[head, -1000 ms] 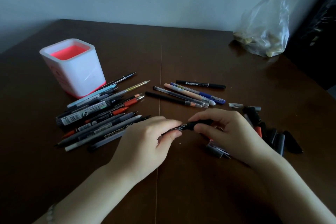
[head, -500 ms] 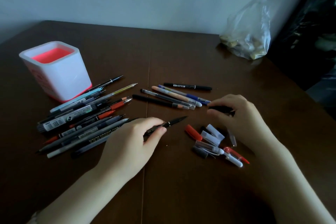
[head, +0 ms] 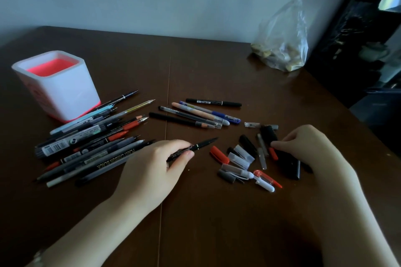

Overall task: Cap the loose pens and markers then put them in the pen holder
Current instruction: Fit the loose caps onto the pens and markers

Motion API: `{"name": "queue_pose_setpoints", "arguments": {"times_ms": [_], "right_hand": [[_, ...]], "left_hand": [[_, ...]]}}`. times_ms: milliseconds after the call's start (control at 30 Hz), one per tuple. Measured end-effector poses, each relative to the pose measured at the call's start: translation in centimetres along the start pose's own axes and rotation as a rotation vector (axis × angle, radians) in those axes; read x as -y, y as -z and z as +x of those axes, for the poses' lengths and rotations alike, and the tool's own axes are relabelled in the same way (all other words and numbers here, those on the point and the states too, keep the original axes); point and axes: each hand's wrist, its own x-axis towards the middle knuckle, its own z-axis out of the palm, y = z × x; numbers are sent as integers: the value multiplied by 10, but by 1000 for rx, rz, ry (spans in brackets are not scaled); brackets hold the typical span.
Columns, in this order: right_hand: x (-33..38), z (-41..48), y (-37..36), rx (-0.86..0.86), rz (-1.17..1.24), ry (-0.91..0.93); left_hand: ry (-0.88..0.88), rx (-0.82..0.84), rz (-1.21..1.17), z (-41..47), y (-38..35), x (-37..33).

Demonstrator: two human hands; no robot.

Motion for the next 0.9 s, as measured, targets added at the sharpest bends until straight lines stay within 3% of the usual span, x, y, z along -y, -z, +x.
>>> {"name": "queue_pose_setpoints", "arguments": {"times_ms": [133, 200, 267, 367, 467, 633, 900], "right_hand": [[7, -4, -6, -7, -42, 21], [12, -11, -5, -74, -3, 128], [21, -22, -2, -119, 201, 302], [39, -45, -1, 124, 601, 523], [46, -56, -7, 304, 722, 600], [40, -40, -12, 139, 410, 637], [9, -17, 13, -9, 115, 454]], "left_hand": [[-1, 6, -10, -1, 0, 0], [3, 11, -26, -1, 1, 0], [8, 16, -63, -2, 3, 0], [49, 16, -183, -1, 5, -1], [72, -9, -277, 0, 9, -4], [43, -36, -246, -1, 10, -3], [38, 41, -144, 0, 0, -6]]}}
